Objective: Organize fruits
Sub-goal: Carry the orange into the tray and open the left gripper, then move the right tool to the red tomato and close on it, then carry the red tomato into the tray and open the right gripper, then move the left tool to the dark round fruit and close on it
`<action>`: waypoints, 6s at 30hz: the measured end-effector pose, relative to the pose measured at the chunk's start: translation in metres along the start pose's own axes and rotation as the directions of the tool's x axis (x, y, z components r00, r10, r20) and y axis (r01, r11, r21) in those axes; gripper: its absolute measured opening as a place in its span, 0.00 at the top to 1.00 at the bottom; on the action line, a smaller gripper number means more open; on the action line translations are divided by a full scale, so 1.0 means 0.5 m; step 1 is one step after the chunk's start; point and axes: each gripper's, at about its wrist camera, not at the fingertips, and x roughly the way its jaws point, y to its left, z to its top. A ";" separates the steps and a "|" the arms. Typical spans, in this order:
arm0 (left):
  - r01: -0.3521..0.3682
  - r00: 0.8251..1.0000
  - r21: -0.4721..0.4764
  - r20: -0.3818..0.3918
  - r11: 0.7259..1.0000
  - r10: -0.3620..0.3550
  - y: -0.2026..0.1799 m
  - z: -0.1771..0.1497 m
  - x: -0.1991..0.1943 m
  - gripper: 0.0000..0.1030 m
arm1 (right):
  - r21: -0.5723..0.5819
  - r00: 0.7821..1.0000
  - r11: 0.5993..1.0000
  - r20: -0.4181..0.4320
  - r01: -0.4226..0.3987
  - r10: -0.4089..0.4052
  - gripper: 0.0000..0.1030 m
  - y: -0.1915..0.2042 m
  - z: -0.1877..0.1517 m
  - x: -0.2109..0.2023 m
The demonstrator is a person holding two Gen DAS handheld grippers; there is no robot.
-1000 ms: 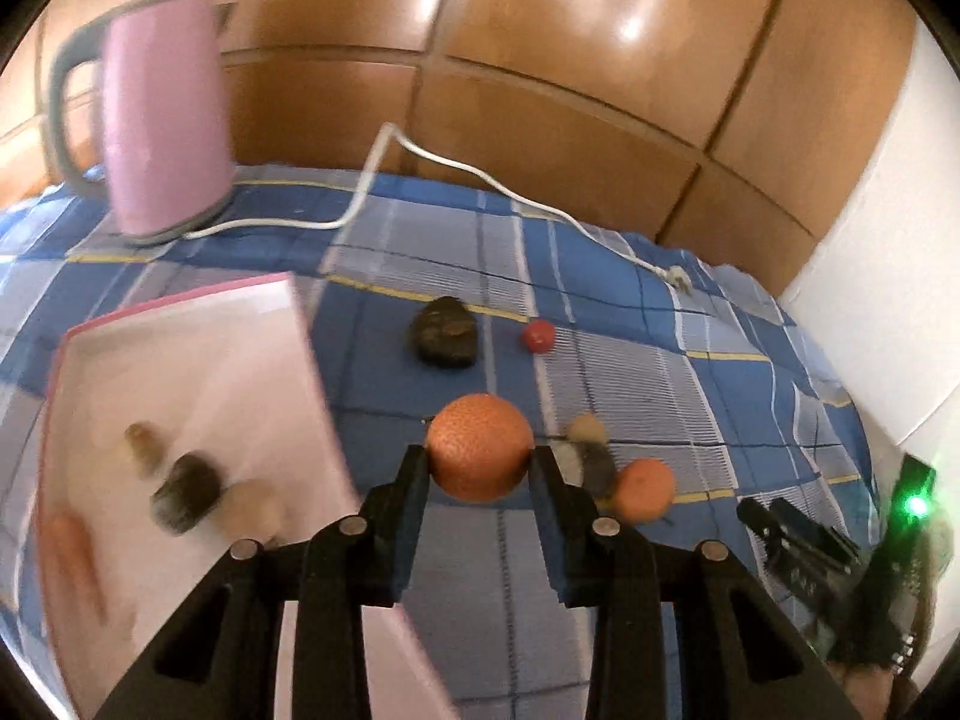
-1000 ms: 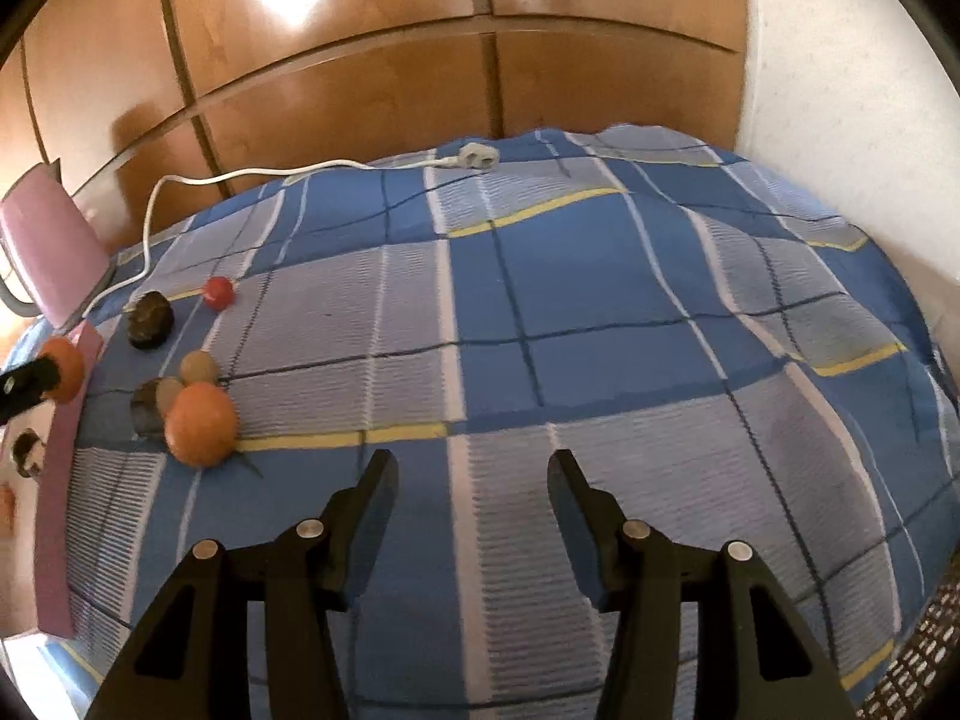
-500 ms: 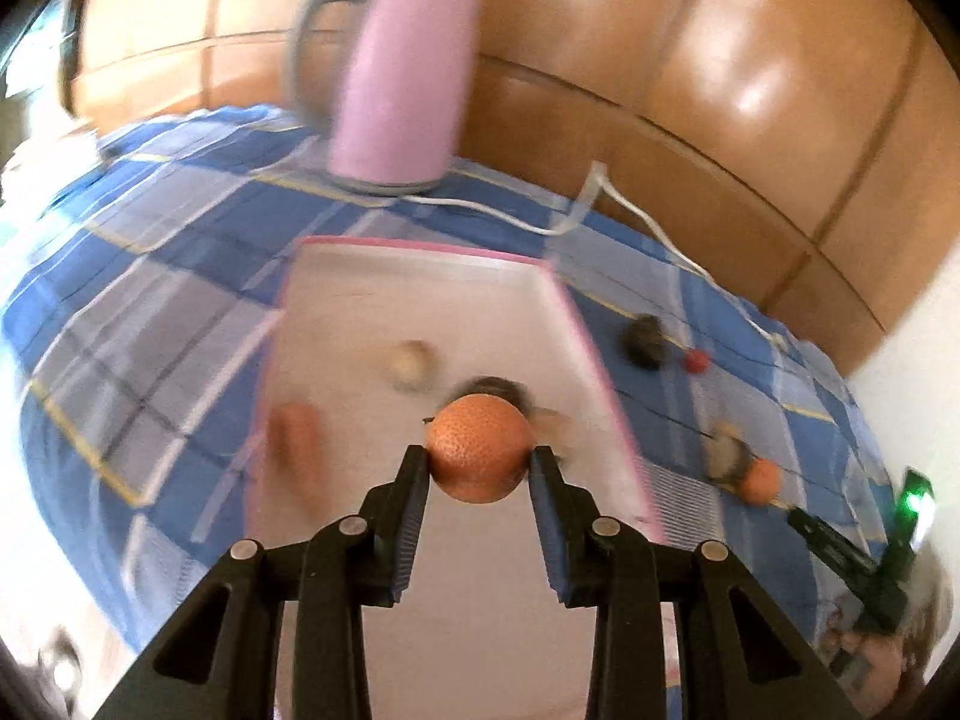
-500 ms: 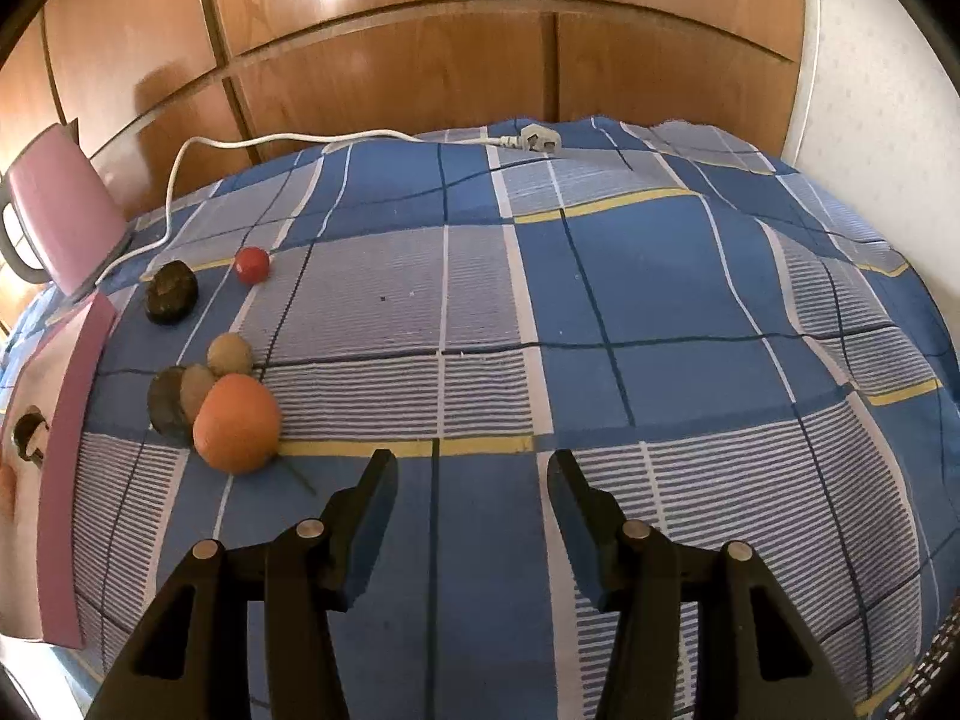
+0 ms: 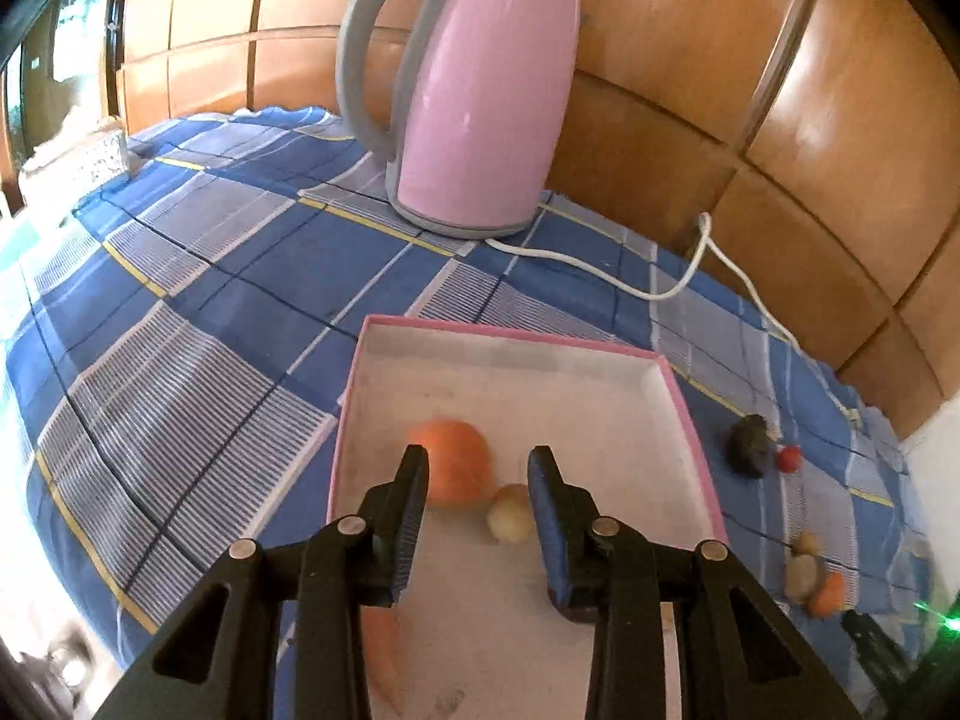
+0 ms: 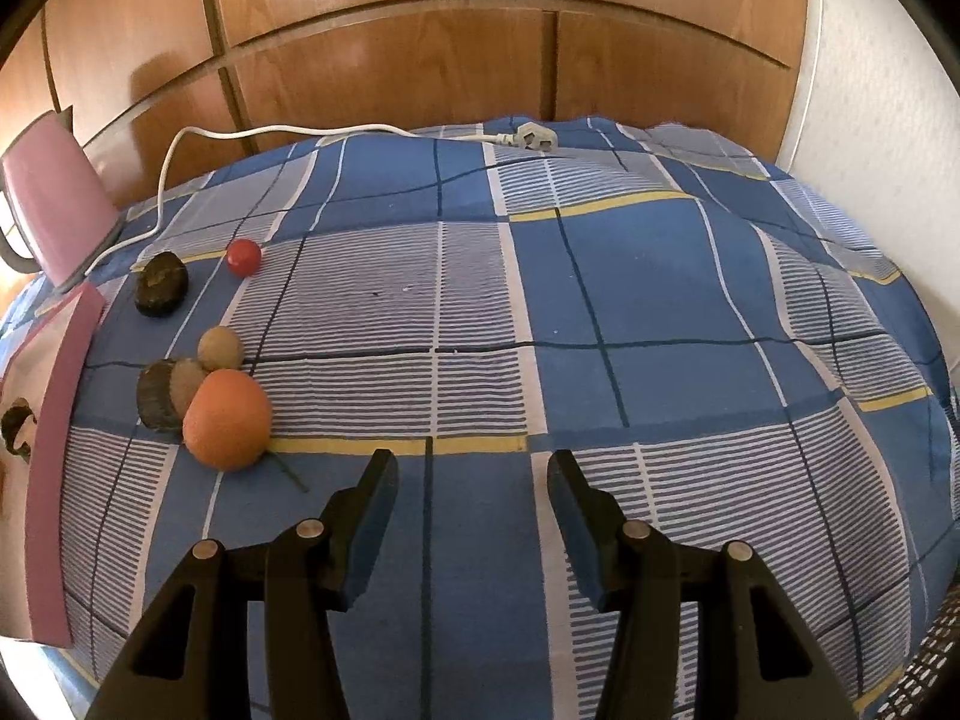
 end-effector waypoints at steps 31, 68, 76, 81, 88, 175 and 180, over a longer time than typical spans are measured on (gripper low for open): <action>-0.057 0.998 0.074 0.035 0.996 0.055 -0.029 -0.177 -0.129 0.35 | -0.082 0.962 0.958 -0.040 -0.273 0.271 0.49 0.190 0.198 0.066; -0.049 0.997 0.052 0.064 0.997 0.046 -0.028 -0.205 -0.166 0.30 | -0.321 0.919 0.868 -0.021 -0.378 0.393 0.77 0.323 0.125 -0.026; -0.076 0.992 0.026 0.100 0.997 0.073 -0.012 -0.198 -0.183 0.28 | -0.439 0.857 0.751 -0.094 -0.493 0.507 0.77 0.402 0.056 -0.094; -0.097 0.989 0.013 0.117 0.995 0.094 -0.002 -0.193 -0.190 0.27 | -0.469 0.840 0.709 -0.155 -0.526 0.521 0.77 0.444 0.016 -0.103; -0.111 0.985 -0.004 0.133 0.994 0.110 0.008 -0.187 -0.197 0.26 | -0.500 0.838 0.683 -0.194 -0.532 0.510 0.77 0.487 -0.021 -0.104; 0.012 0.994 0.310 0.100 0.951 -0.045 -0.197 -0.190 -0.195 0.20 | 0.158 0.983 0.982 0.137 0.101 -0.123 0.46 -0.094 -0.021 -0.074; 0.073 0.995 0.337 0.046 0.939 -0.093 -0.239 -0.165 -0.171 0.26 | 0.188 0.977 0.972 0.126 0.144 -0.169 0.46 -0.125 -0.027 -0.059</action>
